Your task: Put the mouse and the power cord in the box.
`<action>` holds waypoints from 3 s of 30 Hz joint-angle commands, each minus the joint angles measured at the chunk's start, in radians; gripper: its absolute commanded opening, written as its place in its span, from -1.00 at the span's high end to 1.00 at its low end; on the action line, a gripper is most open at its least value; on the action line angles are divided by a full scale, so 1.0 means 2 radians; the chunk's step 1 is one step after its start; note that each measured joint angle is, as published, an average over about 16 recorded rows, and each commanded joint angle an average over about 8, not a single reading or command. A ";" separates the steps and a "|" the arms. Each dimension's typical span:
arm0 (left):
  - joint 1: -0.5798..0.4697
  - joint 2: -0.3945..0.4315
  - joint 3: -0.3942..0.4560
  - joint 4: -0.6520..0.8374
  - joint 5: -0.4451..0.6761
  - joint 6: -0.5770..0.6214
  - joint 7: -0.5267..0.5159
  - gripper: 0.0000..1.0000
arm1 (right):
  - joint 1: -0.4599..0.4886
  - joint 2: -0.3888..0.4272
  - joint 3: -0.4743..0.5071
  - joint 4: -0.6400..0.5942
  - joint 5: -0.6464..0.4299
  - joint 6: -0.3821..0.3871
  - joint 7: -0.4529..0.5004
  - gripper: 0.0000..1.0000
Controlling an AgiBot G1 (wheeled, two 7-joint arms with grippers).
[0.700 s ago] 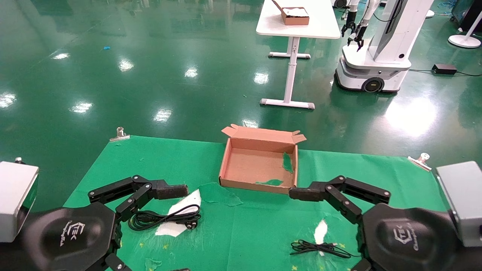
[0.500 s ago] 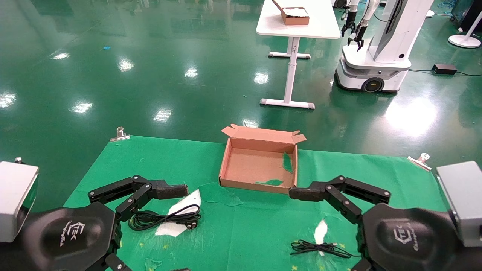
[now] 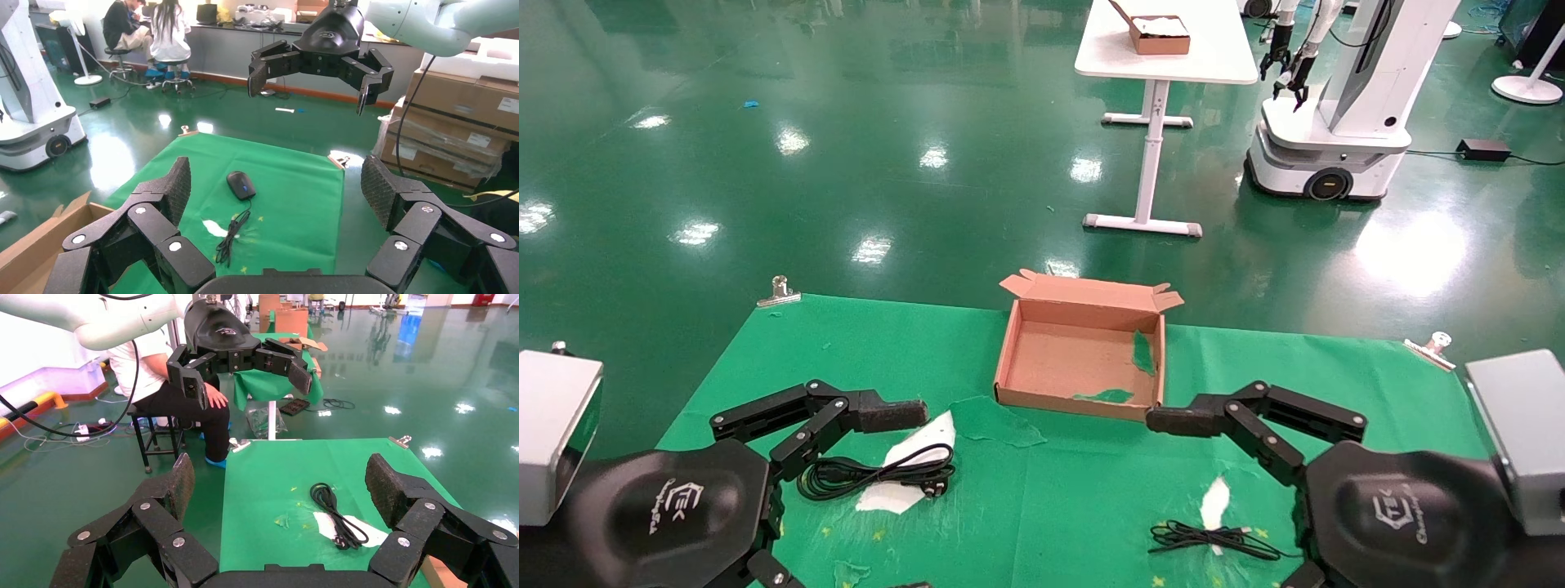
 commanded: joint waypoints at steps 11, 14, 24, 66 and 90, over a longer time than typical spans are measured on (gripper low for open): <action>-0.037 0.000 0.056 -0.011 0.116 0.009 -0.038 -1.00 | 0.006 0.012 -0.020 0.016 -0.085 0.022 -0.014 -1.00; -0.081 0.015 0.097 -0.008 0.206 0.015 -0.072 -1.00 | 0.019 0.016 -0.037 0.025 -0.147 0.042 -0.012 -1.00; -0.197 0.101 0.193 0.072 0.429 0.008 -0.112 -1.00 | 0.071 -0.002 -0.091 0.033 -0.310 0.079 0.020 -1.00; -0.303 0.368 0.318 0.468 0.720 -0.228 -0.026 -1.00 | 0.061 0.016 -0.095 0.026 -0.338 0.088 0.000 -1.00; -0.310 0.370 0.341 0.494 0.682 -0.240 0.000 -1.00 | 0.188 -0.214 -0.225 -0.196 -0.632 0.132 0.003 -1.00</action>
